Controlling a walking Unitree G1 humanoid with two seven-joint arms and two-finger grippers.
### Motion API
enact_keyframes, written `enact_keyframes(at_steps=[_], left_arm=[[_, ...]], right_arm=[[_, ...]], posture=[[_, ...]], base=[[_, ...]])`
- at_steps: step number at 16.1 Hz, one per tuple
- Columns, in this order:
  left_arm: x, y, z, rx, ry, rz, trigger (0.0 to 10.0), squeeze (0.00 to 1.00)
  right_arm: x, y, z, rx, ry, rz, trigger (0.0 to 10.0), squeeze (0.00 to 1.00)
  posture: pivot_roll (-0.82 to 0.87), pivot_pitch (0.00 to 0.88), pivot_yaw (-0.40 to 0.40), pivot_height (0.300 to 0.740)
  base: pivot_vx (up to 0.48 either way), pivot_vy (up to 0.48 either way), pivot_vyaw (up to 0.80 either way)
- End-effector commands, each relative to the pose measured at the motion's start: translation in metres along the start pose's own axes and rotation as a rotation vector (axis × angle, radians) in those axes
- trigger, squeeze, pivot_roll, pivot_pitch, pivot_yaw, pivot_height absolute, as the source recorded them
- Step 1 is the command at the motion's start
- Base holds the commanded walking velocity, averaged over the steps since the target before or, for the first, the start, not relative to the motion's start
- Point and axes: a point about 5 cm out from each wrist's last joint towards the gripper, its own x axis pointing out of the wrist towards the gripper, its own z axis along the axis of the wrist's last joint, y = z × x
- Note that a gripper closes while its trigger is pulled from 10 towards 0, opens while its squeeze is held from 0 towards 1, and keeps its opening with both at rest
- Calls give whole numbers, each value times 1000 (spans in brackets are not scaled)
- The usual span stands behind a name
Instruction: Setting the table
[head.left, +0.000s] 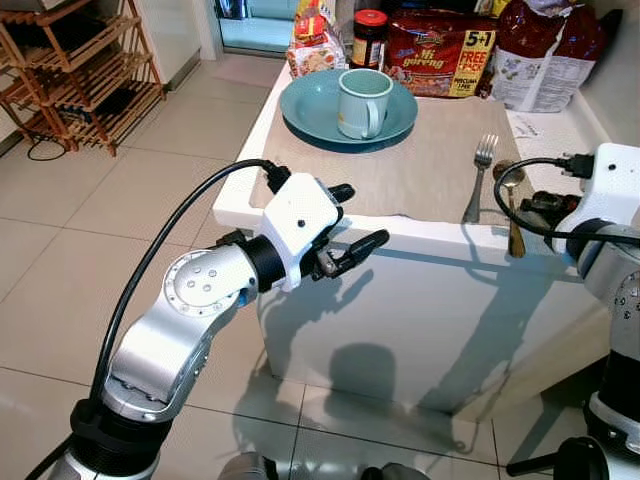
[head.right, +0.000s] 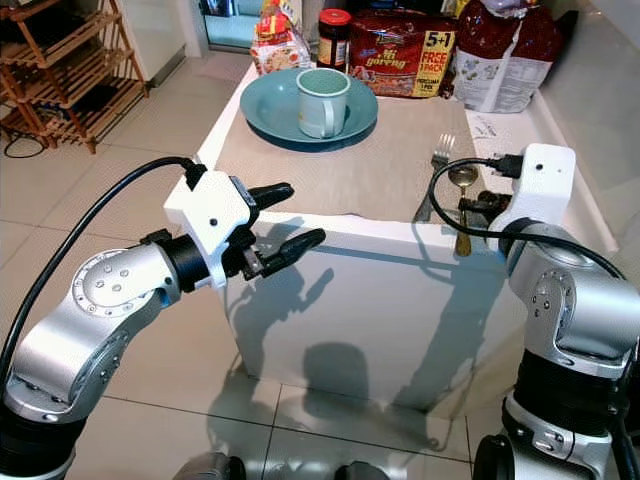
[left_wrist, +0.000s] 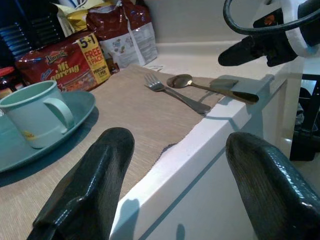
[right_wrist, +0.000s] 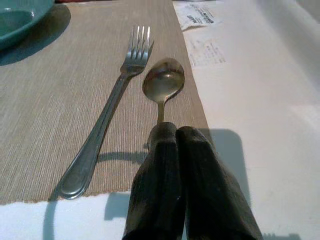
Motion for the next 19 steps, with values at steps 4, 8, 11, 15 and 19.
enact_keyframes(at_steps=[4, 8, 11, 15, 19], left_arm=[[0, 2, 2, 9, -2, 6, 10000, 0], [-1, 3, 2, 9, 4, 6, 10000, 0], [-3, 3, 2, 11, 9, 7, 10000, 0], [-2, 5, 2, 15, 11, 6, 10000, 0], [-2, 6, 2, 19, 12, 3, 10000, 0]], right_arm=[[-5, 6, 3, -94, 3, 11, 10000, 220], [-18, 9, -11, -125, 78, 3, 10000, 1000], [-31, 12, -19, -123, 100, -27, 10000, 1000], [-42, 21, -21, -101, 106, -32, 10000, 1000], [-46, 23, -27, -88, 139, -36, 10000, 1000]], posture=[[43, 81, -22, 740], [47, 94, -27, 740], [47, 97, -25, 740], [46, 99, -14, 740], [49, 92, -18, 740]], base=[[0, 0, 0], [0, 0, 0], [0, 0, 0], [0, 0, 0], [0, 0, 0]])
